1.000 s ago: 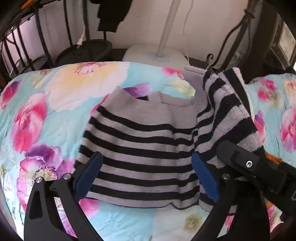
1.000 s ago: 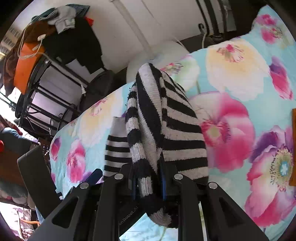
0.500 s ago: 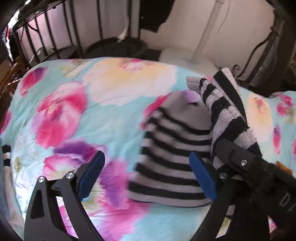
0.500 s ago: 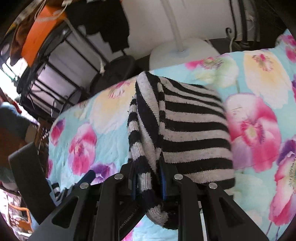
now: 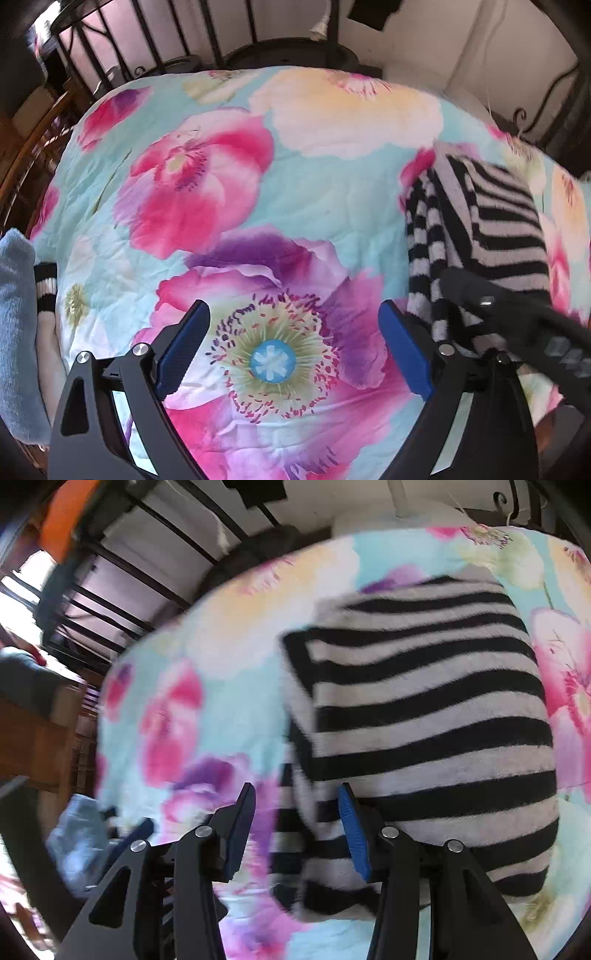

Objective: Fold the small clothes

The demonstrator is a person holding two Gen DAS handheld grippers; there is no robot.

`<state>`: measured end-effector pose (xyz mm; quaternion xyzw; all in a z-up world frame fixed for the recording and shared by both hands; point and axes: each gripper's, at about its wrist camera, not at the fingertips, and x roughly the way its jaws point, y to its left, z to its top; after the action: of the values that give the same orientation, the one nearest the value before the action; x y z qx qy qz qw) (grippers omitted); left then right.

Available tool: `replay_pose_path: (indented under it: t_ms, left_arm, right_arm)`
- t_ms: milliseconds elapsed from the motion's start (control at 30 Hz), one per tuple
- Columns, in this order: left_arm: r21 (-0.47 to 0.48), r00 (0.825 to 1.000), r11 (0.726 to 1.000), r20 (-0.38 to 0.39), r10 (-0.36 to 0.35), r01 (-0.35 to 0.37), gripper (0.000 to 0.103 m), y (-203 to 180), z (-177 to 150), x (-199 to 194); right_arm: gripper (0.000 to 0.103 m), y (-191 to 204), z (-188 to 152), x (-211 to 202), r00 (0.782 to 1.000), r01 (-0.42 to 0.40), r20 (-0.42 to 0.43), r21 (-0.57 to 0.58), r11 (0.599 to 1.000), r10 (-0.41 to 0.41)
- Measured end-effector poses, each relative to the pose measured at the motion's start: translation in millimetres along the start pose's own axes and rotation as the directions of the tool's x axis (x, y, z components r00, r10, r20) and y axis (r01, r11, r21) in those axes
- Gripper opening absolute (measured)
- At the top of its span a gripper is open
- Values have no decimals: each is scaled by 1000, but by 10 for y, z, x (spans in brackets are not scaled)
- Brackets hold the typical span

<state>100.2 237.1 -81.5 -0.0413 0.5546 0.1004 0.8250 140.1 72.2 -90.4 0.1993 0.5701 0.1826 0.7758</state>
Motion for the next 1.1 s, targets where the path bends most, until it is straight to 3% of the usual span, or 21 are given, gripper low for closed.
replay_pose_path:
  t_ms: [67, 200, 267, 433, 500, 567, 600, 667, 867, 1100]
  left_arm:
    - [-28, 999, 999, 25, -37, 37, 90, 10, 50, -91]
    - [-27, 992, 993, 61, -112, 114, 90, -146, 133, -229]
    - [5, 987, 989, 64, -146, 146, 90, -328, 139, -275]
    - [131, 979, 974, 57, -195, 186, 90, -815, 43, -297]
    - [195, 985, 969, 52, -164, 151, 90, -997, -37, -243]
    - [236, 995, 970, 56, -78, 63, 90, -1076, -88, -138]
    - [247, 999, 969, 49, -21, 8, 92, -1089, -115, -35]
    - [229, 1000, 973, 10, 11, -12, 94, -1027, -142, 107]
    - [134, 999, 991, -47, 3, 3, 99, -804, -137, 413]
    - [93, 1000, 996, -18, -13, 15, 98, -814, -32, 266]
  right_arm:
    - [44, 10, 19, -197, 998, -35, 43, -3, 999, 35]
    - [28, -109, 70, -558, 993, 0, 115, -6, 1000, 1]
    - [20, -259, 98, -699, 990, 14, 137, 30, 999, -18]
    - [15, -639, 26, -906, 982, 130, 132, 61, 990, -137]
    - [15, -772, -40, -916, 979, 162, 111, 59, 985, -168]
    - [15, -877, -101, -875, 977, 190, 87, 53, 980, -194]
    - [15, -910, -137, -807, 977, 201, 66, 50, 978, -204]
    - [15, -959, -204, -684, 977, 211, 22, 39, 977, -212]
    - [14, -963, -327, -318, 957, 282, -60, -46, 958, -284]
    - [14, -1030, -287, -362, 964, 256, -66, -14, 967, -257]
